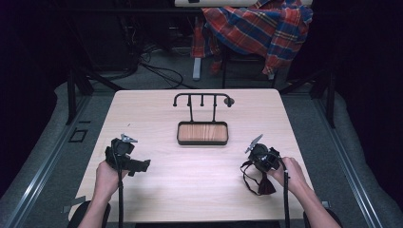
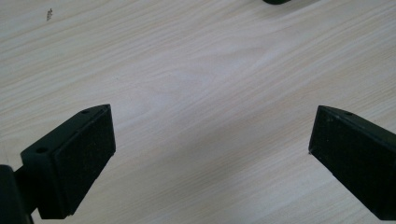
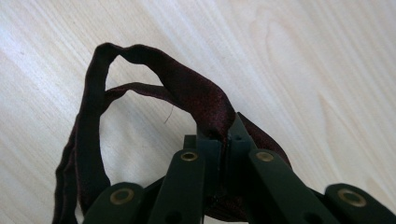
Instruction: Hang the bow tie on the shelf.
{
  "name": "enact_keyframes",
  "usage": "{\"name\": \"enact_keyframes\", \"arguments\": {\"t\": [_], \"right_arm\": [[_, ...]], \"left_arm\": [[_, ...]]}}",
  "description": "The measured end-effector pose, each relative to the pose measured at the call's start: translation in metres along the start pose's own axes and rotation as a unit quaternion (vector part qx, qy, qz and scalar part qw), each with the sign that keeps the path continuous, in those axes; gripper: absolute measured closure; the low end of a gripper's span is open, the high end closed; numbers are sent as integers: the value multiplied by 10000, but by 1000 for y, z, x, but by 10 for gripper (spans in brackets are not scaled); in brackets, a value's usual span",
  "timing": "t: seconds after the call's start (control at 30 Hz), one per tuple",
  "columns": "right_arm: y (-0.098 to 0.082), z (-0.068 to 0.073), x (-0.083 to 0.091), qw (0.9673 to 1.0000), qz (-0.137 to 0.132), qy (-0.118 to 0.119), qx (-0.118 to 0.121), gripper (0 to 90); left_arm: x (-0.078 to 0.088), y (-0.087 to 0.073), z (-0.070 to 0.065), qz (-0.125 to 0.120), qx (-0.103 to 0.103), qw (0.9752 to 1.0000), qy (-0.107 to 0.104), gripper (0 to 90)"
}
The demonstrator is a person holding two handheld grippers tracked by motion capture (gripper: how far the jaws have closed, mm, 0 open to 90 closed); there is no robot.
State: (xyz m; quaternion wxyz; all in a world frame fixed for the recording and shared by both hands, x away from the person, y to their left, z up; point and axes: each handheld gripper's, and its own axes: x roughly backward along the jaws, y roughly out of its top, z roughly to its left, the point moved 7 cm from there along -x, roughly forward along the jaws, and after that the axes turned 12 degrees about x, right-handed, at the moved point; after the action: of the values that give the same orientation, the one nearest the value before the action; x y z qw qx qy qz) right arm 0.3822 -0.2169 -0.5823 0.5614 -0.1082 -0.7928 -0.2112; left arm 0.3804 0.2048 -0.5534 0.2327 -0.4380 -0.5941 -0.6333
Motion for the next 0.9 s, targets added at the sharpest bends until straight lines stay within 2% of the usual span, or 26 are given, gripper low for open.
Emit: {"name": "enact_keyframes", "arguments": {"t": [0.03,0.1,0.27,0.53,0.9], "right_arm": [[1,1,0,9999,-114,-12,-61,885],[2,-1,5,9999,-91,-116,0,885],[7,-1,15,9989,-286,-363,49,885],[12,-5,25,9971,-381,-646,85,886],[18,-11,34,9953,-632,-724,-84,886]], "left_arm": [[0,0,0,-2,5,10000,-6,6],[0,0,0,1,-8,10000,-8,6],[0,0,0,11,-37,10000,3,6],[0,0,-1,25,-55,10000,-9,6],[1,-1,0,8,-49,10000,-2,6]]}}
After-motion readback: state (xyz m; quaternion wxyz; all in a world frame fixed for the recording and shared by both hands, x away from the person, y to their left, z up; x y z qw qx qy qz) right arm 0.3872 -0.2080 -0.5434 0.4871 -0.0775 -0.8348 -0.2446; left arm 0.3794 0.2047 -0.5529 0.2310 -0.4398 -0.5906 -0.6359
